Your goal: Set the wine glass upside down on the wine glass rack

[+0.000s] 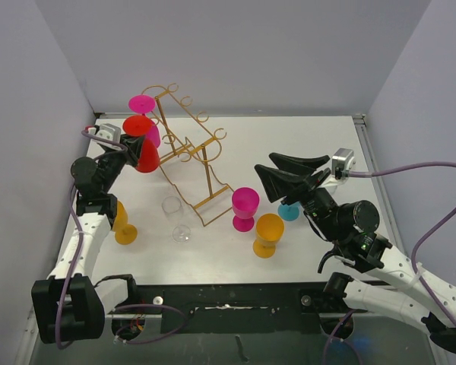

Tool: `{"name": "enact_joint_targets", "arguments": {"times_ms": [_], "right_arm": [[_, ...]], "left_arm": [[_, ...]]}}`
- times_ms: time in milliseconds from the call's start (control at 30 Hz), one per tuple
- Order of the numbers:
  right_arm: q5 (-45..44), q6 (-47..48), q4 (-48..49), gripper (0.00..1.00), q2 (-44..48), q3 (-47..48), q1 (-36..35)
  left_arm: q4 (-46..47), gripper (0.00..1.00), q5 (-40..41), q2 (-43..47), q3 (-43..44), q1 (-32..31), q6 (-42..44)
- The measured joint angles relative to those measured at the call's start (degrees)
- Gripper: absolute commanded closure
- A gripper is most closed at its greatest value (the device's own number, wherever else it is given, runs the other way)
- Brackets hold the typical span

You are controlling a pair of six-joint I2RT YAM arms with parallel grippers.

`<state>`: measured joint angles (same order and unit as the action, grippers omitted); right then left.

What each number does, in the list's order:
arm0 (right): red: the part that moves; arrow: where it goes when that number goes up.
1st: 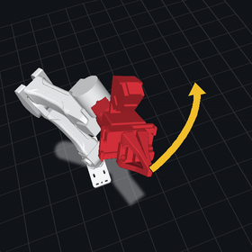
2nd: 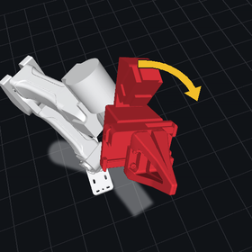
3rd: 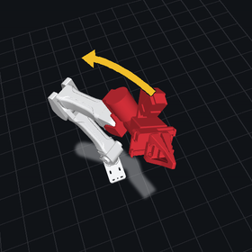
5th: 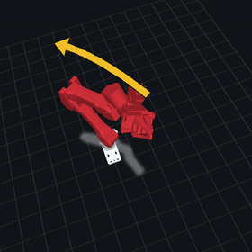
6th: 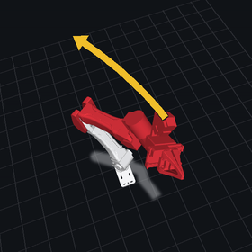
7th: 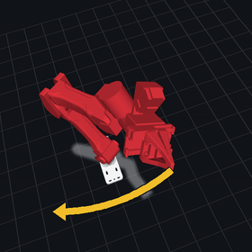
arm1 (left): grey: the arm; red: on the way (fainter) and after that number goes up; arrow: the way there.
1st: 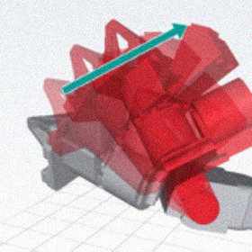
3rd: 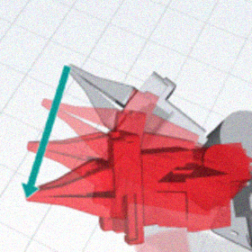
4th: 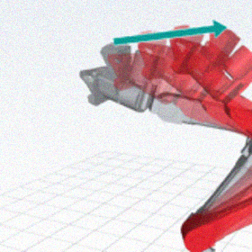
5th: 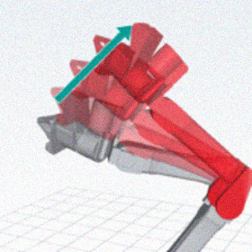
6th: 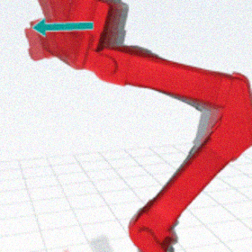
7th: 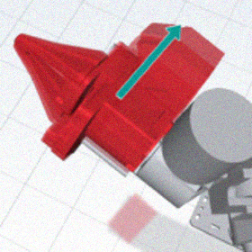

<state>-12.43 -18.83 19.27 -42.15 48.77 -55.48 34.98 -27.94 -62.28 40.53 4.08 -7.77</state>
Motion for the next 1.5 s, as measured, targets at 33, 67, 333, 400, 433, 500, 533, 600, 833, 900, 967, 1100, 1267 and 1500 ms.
{"name": "enact_joint_targets", "arguments": {"times_ms": [33,67,333,400,433,500,533,600,833,900,967,1100,1267,1500], "right_arm": [[0.0,0.0,0.0,0.47,0.0,0.0,0.0],[0.0,0.0,0.1,0.47,0.0,-0.1,0.0],[0.0,0.0,0.8,0.47,0.0,-0.1,0.0],[0.0,0.0,0.8,0.47,0.0,-0.1,0.0],[0.0,0.0,0.8,0.47,0.0,-0.1,0.0],[0.0,0.0,0.8,0.47,0.0,-0.1,0.0],[0.0,0.0,0.8,0.47,0.0,-0.1,0.0],[0.0,0.0,0.8,0.47,0.0,-0.1,0.0],[0.0,-0.2,0.8,0.47,0.0,-0.1,0.0],[0.0,-0.2,0.8,0.47,0.0,-0.1,0.0],[0.0,-0.2,0.8,0.47,0.0,-0.1,0.0],[0.0,-0.4,0.8,0.47,0.0,-0.1,0.0],[0.0,-0.7,0.8,0.47,0.0,-0.1,0.0],[0.0,-1.0,0.8,0.47,-0.1,-0.1,0.0]], "left_arm": [[0.1,1.0,-0.2,-0.5,0.0,0.0,0.1],[0.1,1.0,-0.4,-1.0,0.0,0.1,0.1],[1.2,1.0,-2.0,-4.6,1.4,0.2,0.0],[2.2,1.0,-2.5,-5.3,2.0,0.2,-0.5],[2.6,1.0,-2.7,-5.6,2.3,0.2,-0.6],[3.3,1.0,-3.2,-6.4,3.0,0.2,-1.0],[3.7,1.0,-3.5,-6.7,3.3,0.2,-1.1],[4.7,1.0,-4.0,-7.2,3.5,0.2,-1.6],[5.2,1.0,-5.6,-8.2,3.7,0.2,-2.3],[5.3,1.0,-5.8,-8.3,3.7,0.2,-2.3],[5.4,1.0,-6.1,-8.6,3.7,0.2,-2.3],[5.5,1.0,-7.2,-9.7,4.3,0.2,-2.4],[5.7,1.0,-8.0,-10.8,4.9,0.2,-2.5],[6.0,1.0,-8.7,-11.6,4.9,0.0,-2.8]]}}
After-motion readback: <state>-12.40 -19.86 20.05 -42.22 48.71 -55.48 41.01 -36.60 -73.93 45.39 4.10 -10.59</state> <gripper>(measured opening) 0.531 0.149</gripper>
